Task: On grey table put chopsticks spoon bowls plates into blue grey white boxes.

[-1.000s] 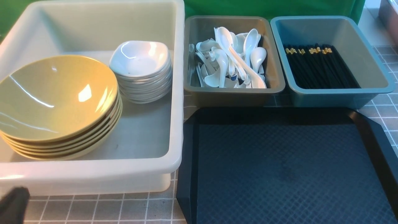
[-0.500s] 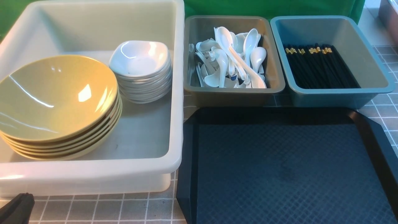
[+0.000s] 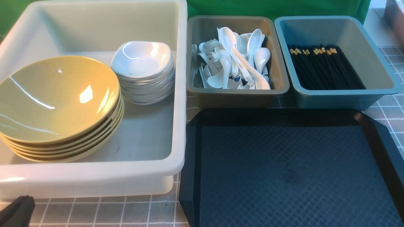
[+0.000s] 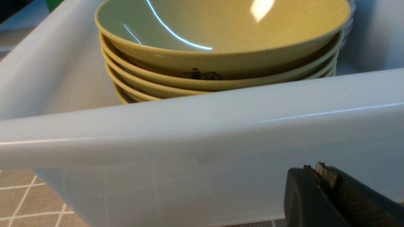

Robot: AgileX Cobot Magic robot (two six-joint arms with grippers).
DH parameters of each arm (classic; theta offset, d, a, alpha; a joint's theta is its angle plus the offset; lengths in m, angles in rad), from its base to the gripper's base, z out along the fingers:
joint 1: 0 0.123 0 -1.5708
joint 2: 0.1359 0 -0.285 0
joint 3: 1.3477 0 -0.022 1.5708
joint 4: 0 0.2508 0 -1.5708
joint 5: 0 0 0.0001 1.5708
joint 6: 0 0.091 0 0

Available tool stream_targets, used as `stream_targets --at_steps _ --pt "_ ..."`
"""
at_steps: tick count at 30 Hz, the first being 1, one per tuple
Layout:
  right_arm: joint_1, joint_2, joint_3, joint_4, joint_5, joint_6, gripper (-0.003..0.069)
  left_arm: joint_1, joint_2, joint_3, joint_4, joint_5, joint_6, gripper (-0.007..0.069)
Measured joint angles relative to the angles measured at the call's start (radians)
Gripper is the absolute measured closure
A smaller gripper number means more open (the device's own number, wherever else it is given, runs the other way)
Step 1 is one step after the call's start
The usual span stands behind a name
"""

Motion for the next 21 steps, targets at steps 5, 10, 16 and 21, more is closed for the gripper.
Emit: stream_targets --at_steps 5,10,16,21 --pt "0.0 0.0 0.0 0.0 0.0 0.0 0.0593 0.0 0.0 0.0 0.0 0.0 0.0 0.0636" --pt "0.0 0.0 0.0 0.0 0.0 0.0 0.0589 0.0 0.0 0.0 0.0 0.0 0.0 0.0636" --pt "0.0 0.0 0.0 0.0 0.0 0.0 0.0584 0.0 0.0 0.0 0.0 0.0 0.0 0.0636" --pt "0.0 0.0 0.0 0.0 0.0 0.0 0.058 0.0 0.0 0.0 0.0 0.0 0.0 0.0636"
